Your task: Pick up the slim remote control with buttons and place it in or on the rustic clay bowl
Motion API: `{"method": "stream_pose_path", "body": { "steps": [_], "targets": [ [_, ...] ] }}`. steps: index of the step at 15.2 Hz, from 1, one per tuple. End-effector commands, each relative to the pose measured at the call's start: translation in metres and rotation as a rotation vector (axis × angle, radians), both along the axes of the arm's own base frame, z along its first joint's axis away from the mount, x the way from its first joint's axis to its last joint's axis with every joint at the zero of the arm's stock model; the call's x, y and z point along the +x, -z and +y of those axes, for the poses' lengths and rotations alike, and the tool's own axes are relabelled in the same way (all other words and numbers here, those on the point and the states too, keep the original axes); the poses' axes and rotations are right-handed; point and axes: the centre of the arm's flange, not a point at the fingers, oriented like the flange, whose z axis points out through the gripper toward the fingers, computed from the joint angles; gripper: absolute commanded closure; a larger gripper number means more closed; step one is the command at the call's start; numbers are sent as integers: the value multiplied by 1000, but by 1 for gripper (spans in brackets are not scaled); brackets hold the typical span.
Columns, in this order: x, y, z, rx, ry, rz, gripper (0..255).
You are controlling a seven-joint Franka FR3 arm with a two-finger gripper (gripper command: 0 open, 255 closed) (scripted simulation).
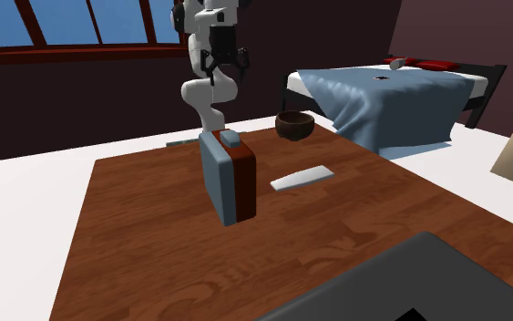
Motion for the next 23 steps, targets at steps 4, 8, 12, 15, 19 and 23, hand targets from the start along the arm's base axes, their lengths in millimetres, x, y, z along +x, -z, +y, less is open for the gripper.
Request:
{"method": "stream_pose_path", "body": {
  "steps": [4, 8, 12, 15, 19, 23],
  "targets": [
    [11, 22, 32, 1, 152, 4, 0],
    [32, 51, 71, 2, 356, 9, 0],
    [61, 80, 105, 2, 559, 15, 0],
    [87, 101, 126, 3, 711, 19, 0],
    [126, 131, 148, 4, 915, 24, 0],
    [168, 160, 162, 5, 1118, 30, 0]
  ]
}}
